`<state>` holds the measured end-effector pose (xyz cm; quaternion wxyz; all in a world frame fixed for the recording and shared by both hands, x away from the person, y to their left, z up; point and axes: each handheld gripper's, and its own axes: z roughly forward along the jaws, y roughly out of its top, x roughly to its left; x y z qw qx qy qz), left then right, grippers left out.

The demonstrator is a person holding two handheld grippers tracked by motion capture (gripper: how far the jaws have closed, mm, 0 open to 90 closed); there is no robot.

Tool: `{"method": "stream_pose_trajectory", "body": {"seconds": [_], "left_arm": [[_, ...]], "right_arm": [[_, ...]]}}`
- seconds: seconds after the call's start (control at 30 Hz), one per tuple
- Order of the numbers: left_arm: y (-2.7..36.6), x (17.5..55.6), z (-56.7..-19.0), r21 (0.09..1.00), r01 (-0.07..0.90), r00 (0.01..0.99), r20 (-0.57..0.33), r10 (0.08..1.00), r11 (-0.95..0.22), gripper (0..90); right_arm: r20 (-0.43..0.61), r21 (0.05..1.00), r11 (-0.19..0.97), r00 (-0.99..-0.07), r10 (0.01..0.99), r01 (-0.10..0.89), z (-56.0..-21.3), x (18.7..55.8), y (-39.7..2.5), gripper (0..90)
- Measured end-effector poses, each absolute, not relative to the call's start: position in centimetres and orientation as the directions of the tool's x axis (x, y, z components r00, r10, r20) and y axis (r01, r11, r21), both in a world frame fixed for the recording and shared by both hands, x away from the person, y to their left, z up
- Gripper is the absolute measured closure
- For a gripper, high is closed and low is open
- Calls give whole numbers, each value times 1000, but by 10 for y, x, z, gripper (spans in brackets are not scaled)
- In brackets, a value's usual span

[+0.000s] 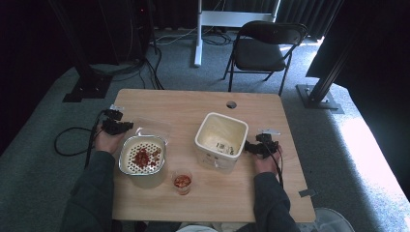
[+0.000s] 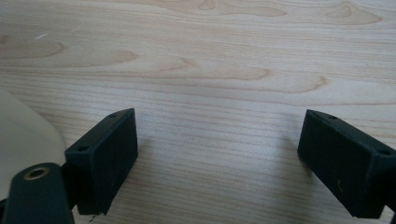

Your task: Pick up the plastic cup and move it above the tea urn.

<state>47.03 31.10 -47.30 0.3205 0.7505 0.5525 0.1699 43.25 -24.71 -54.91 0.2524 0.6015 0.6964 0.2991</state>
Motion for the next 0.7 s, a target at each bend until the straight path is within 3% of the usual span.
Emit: {"method": "stream_pose_trajectory", "body": {"seconds": [0.7], "left_arm": [[310, 462, -399, 788, 613, 328, -187, 926, -58, 879]], "right_arm": [[8, 720, 98, -150, 989, 687, -549, 432, -247, 115]]}}
